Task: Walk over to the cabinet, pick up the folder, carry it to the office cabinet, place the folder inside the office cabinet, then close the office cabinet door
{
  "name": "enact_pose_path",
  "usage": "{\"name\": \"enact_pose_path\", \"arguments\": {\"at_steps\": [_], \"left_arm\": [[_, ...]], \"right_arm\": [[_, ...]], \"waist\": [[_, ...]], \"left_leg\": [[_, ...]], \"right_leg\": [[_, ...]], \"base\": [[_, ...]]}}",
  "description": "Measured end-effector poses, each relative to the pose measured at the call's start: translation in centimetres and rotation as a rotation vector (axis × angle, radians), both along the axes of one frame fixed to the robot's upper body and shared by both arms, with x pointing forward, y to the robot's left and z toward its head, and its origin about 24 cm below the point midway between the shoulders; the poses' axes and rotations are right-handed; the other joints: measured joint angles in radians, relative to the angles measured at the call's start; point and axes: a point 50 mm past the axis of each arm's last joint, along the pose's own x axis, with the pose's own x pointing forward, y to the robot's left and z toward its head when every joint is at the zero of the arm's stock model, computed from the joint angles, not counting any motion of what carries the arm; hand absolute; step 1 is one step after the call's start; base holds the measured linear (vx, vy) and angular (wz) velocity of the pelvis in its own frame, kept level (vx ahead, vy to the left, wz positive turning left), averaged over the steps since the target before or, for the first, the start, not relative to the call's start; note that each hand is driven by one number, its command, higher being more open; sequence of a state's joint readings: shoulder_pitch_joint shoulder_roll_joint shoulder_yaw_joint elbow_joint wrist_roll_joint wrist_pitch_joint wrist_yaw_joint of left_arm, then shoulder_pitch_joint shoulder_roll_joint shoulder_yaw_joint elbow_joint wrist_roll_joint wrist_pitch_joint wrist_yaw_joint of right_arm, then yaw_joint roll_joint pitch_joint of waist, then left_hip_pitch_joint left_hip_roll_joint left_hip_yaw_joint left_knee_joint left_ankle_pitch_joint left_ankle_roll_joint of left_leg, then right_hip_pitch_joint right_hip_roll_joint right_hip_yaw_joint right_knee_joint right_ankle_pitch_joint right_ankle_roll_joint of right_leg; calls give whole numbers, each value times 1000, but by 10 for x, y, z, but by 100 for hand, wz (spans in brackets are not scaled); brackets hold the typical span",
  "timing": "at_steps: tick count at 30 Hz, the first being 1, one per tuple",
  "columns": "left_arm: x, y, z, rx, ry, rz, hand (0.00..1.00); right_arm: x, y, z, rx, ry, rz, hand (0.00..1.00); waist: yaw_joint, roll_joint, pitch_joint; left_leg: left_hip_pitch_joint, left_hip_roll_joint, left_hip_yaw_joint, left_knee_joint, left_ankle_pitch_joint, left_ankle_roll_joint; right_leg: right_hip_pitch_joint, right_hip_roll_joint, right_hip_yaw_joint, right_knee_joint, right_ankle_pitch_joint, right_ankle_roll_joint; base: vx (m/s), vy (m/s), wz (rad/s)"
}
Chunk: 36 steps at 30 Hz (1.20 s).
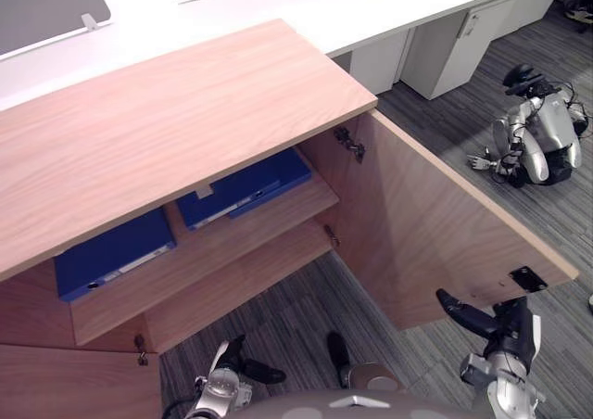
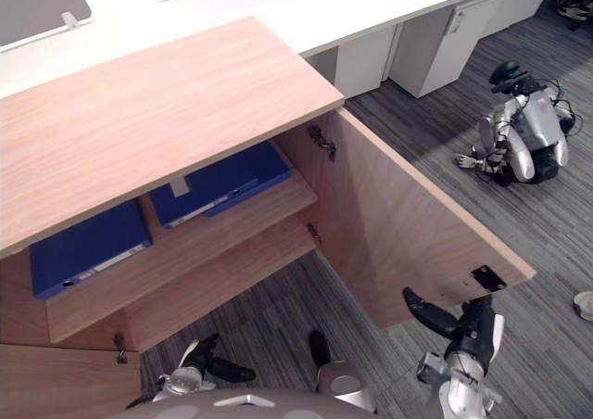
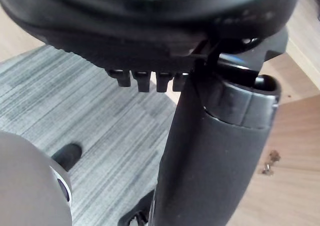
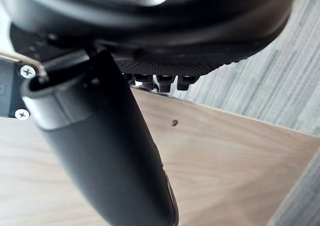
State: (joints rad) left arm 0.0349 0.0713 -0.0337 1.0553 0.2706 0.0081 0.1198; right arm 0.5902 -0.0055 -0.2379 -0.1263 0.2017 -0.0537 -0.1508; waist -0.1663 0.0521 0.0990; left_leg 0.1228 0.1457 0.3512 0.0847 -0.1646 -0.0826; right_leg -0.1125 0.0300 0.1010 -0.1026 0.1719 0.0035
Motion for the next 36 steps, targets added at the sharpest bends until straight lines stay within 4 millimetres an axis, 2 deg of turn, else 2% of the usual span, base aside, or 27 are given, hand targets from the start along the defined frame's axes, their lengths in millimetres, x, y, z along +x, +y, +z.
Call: {"name": "enact_pose_path", "arguments": {"at_steps": [1, 4, 6, 7, 9, 10, 11, 13, 14, 15, 16, 17, 19, 21, 23, 26, 29, 31, 33, 36], "left_arm": [[2, 0, 0, 4, -3, -12, 100], [11, 0, 3, 15, -20, -79, 100], [16, 0, 6, 30, -38, -160, 100], [16, 0, 6, 33, -38, -183, 100], [15, -3, 5, 26, -34, -228, 100], [15, -5, 5, 19, -32, -247, 100], [15, -5, 5, 17, -33, -251, 100], [10, -4, 4, 14, -23, -256, 100], [10, -3, 4, 15, -24, -259, 100], [13, -2, 6, 20, -34, -262, 100], [12, -1, 6, 26, -35, -267, 100], [12, -1, 6, 29, -34, -269, 100], [12, 2, 6, 39, -28, -279, 100], [11, 4, 5, 42, -22, -271, 100], [11, 7, 5, 49, -11, -256, 100], [11, 14, 5, 59, -5, -212, 100], [8, 23, 5, 74, -2, -129, 100], [6, 29, 5, 77, -7, -65, 100], [-2, 36, 4, 88, 17, -1, 100], [-7, 41, 4, 102, 21, 51, 100]], "right_arm": [[-2, 4, 1, 5, 3, 30, 100], [-10, 21, 4, 31, 46, 201, 100], [-16, 28, 5, 38, 107, 391, 100], [-17, 29, 5, 43, 122, 447, 100], [-20, 32, 13, 33, 177, 691, 100], [-20, 33, 19, 19, 189, 799, 100], [-20, 34, 21, 17, 188, 826, 100], [-21, 46, 31, 33, 192, 1034, 100], [-20, 48, 32, 36, 186, 1049, 100], [-16, 55, 39, 45, 140, 1101, 100], [-4, 65, 48, 61, 44, 1144, 100], [-1, 67, 49, 61, 26, 1149, 100], [24, 75, 64, 15, -129, 1162, 100], [36, 79, 69, -1, -195, 1142, 100], [45, 82, 66, 7, -225, 1115, 100], [60, 89, 46, 20, -204, 1042, 100], [76, 93, 29, -20, -155, 994, 100], [80, 90, 25, -50, -141, 950, 100], [93, 89, 17, -105, -106, 909, 100], [99, 89, 11, -157, -75, 859, 100]], "waist": [[0, -3, 2], [0, -35, 19], [1, -71, 22], [1, -80, 20], [7, -104, 17], [17, -111, 17], [20, -112, 17], [40, -131, 12], [43, -133, 11], [51, -143, 9], [54, -157, 0], [54, -159, -1], [60, -179, -14], [64, -187, -23], [70, -188, -26], [85, -178, -24], [114, -158, -28], [116, -135, -28], [118, -114, -26], [139, -108, -27]], "left_leg": [[-1, 0, 0, 0, 0, 0], [-6, -3, 1, 1, -2, -2], [-9, -2, 6, 17, -17, -1], [-12, -1, 8, 22, -20, -2], [-24, 1, 5, 38, -25, -4], [-29, 1, -2, 44, -26, -5], [-31, 0, -4, 44, -26, -5], [-41, -5, -36, 45, -19, -8], [-42, -5, -41, 45, -18, -8], [-42, -4, -59, 45, -15, -11], [-42, -3, -70, 44, -13, -14], [-42, -2, -72, 44, -13, -15], [-51, -4, -91, 44, -10, -15], [-61, -8, -112, 43, -1, -14], [-68, -10, -126, 42, 2, -13], [-68, -14, -173, 38, 4, -11], [-74, -31, -221, 20, 14, 0], [-85, -40, -248, 12, 21, 4], [-88, -48, -278, 8, 28, 9], [-88, -55, -321, 5, 36, 11]], "right_leg": [[-4, 2, 7, 0, 2, 1], [-14, 5, 17, 4, 20, -8], [-15, 4, 16, 4, 24, -8], [-15, 4, 16, 4, 24, -8], [-20, 0, 16, 5, 24, -8], [-21, -2, 14, 5, 25, -8], [-22, -2, 12, 5, 25, -7], [-20, -8, -12, 5, 29, -1], [-19, -9, -16, 6, 29, -1], [-13, -10, -25, 6, 31, 1], [-7, -11, -40, 7, 31, 1], [-7, -12, -41, 8, 31, 1], [-7, -18, -58, 12, 32, 3], [-7, -26, -77, 10, 36, 9], [-3, -33, -96, 8, 34, 11], [20, -47, -139, 7, 23, 16], [32, -68, -184, 7, 9, 24], [32, -82, -211, 7, 5, 29], [43, -94, -238, 7, 0, 35], [66, -104, -283, 6, -9, 39]], "base": [[-76, -7, -33], [-106, -15, -28], [-150, -4, -21], [-133, 6, -18], [-133, 8, -6], [-101, 5, 3], [-79, 6, 13], [-71, -6, 30], [-53, -20, 37], [-49, -16, 35], [-43, -9, 32], [-28, 2, 23], [-15, 14, 22], [7, 30, 34], [32, 46, 33], [55, 69, 47], [48, 76, 45], [39, 82, 43], [26, 64, 38], [-3, 50, 48]]}}
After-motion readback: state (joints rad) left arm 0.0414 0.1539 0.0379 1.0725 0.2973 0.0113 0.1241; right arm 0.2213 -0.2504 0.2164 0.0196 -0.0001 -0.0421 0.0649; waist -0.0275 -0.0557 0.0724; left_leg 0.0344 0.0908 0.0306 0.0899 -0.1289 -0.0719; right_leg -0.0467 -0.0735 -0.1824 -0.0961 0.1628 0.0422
